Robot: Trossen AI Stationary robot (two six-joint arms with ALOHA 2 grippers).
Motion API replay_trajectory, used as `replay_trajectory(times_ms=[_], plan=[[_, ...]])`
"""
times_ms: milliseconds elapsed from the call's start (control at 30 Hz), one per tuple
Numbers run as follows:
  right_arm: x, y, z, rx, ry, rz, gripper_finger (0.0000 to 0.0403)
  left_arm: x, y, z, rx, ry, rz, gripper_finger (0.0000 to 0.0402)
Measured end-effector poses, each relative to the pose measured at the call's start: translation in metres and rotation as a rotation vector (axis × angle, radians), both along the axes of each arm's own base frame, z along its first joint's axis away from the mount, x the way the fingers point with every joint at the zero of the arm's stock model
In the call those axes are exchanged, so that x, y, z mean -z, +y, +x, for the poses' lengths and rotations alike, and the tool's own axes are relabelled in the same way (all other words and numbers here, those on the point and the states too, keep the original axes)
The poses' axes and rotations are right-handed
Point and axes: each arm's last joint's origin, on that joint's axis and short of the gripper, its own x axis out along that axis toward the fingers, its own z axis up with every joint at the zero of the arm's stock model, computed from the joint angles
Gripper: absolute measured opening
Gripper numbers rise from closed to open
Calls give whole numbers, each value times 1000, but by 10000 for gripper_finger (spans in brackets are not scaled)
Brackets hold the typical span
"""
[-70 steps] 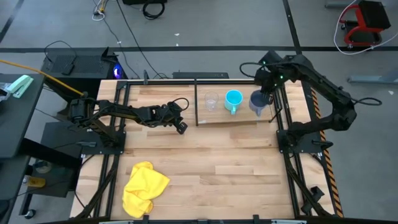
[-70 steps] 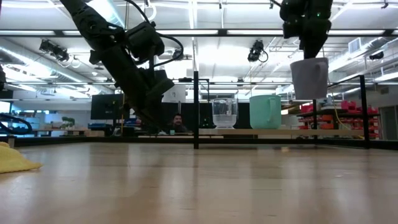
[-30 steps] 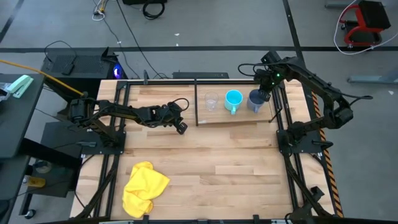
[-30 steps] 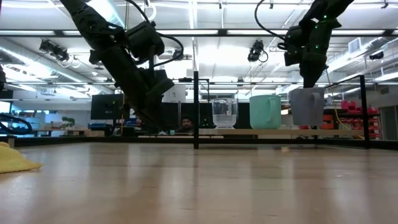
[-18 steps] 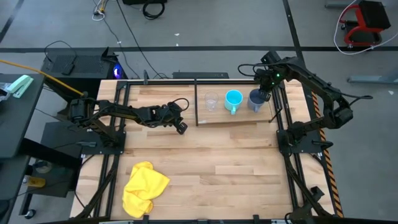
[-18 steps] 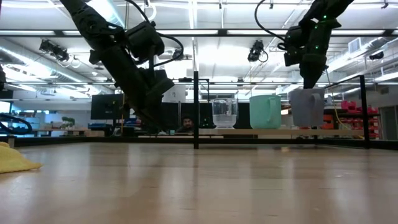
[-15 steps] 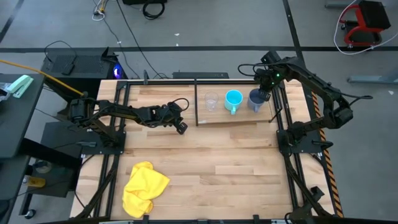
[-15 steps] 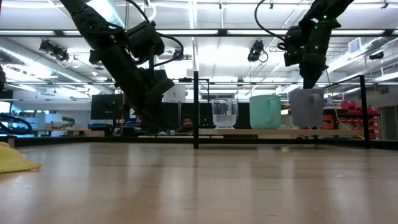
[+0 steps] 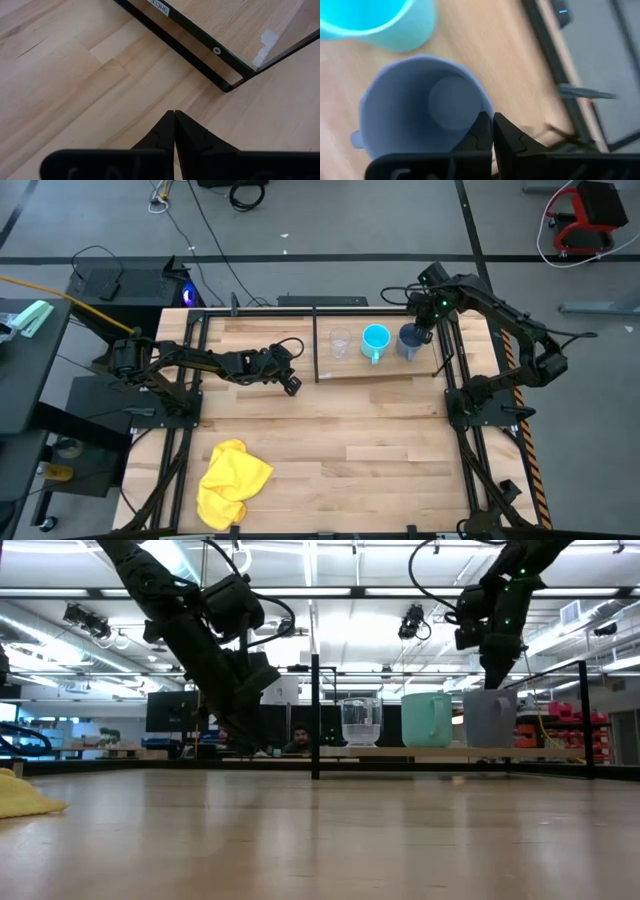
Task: Stack small to large cups/mugs on shelf
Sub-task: Put the purple mug on the shelf
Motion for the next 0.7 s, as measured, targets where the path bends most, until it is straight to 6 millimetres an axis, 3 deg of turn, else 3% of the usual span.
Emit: replay_trajectory(times_ms=[700], plan=[[-5,0,-2,25,56,-26,7,0,0,0,-2,-1,-1,22]])
